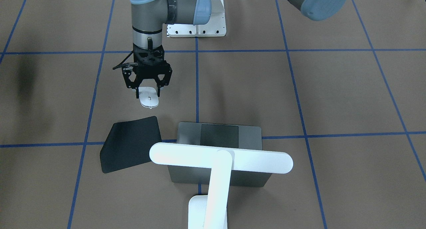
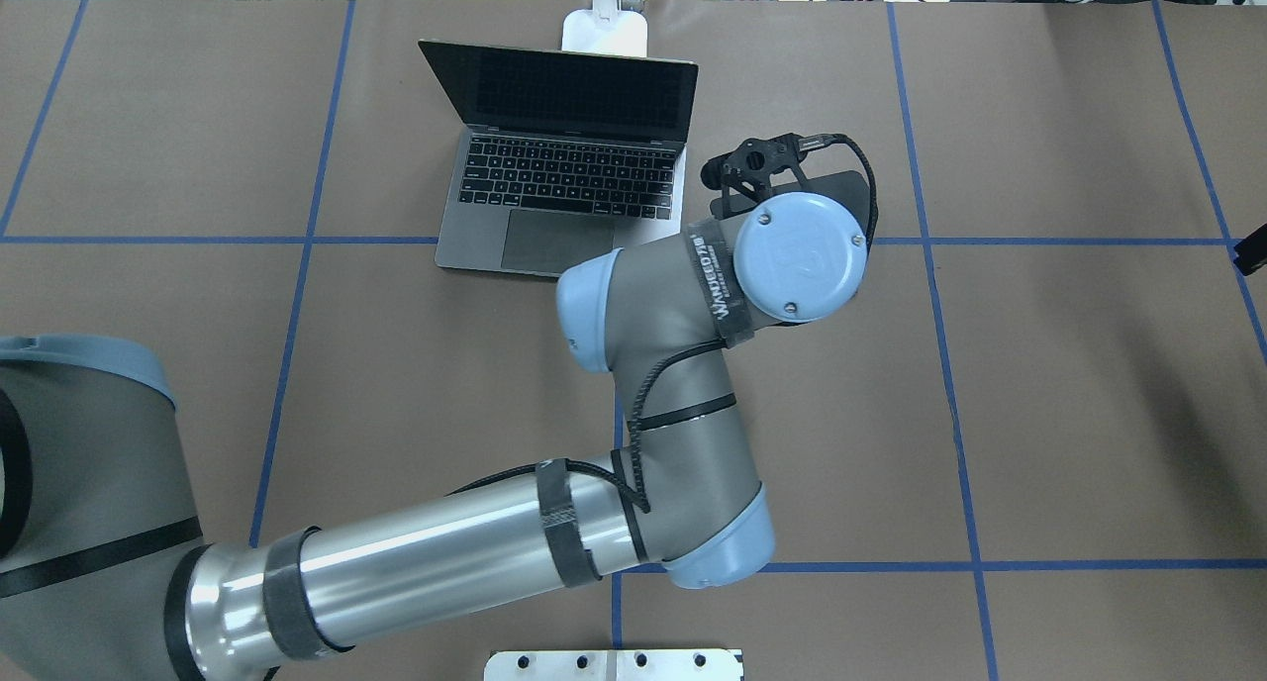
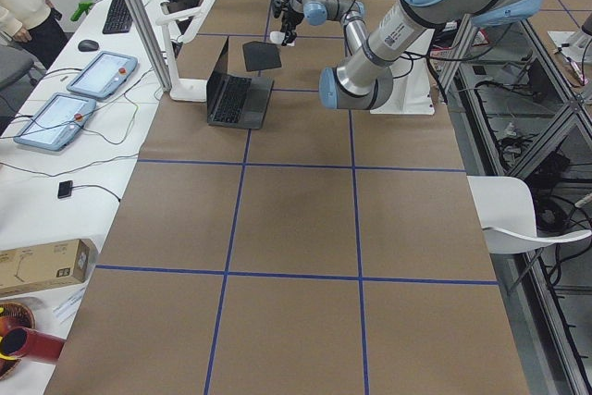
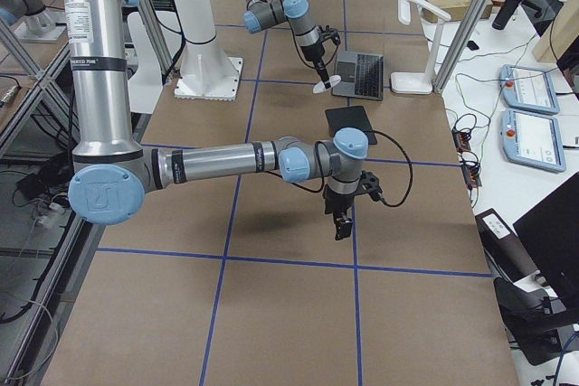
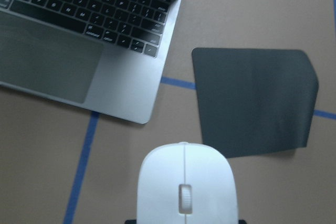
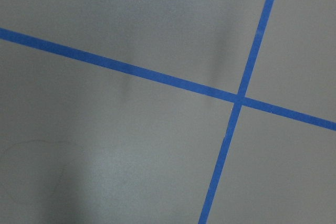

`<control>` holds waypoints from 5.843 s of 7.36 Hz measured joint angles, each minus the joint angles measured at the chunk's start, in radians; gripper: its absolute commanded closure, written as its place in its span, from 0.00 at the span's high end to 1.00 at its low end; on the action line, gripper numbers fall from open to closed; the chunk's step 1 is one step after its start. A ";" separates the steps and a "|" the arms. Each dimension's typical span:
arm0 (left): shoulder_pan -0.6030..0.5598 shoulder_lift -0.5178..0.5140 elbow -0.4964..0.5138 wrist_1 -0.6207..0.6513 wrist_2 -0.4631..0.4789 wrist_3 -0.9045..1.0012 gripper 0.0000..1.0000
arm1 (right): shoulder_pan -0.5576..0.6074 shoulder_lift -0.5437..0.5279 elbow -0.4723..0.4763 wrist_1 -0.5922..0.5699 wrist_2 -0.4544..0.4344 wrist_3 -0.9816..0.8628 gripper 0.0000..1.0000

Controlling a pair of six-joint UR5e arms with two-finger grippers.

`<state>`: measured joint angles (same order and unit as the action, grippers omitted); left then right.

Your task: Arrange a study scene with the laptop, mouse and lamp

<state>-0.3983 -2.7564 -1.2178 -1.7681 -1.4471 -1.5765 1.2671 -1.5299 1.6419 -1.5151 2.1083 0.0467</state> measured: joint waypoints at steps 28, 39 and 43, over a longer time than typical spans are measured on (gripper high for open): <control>-0.138 0.437 -0.582 0.355 -0.207 0.292 0.99 | 0.003 -0.023 -0.021 0.006 0.010 0.014 1.00; -0.724 0.903 -0.643 0.391 -0.661 1.100 0.99 | 0.189 -0.061 -0.156 0.007 0.104 -0.283 1.00; -0.955 1.017 -0.482 0.332 -0.764 1.482 0.99 | 0.210 -0.089 -0.168 0.007 0.115 -0.332 1.00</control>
<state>-1.3537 -1.7391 -1.7001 -1.4359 -2.2113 -0.0945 1.4771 -1.6187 1.4744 -1.5079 2.2237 -0.2857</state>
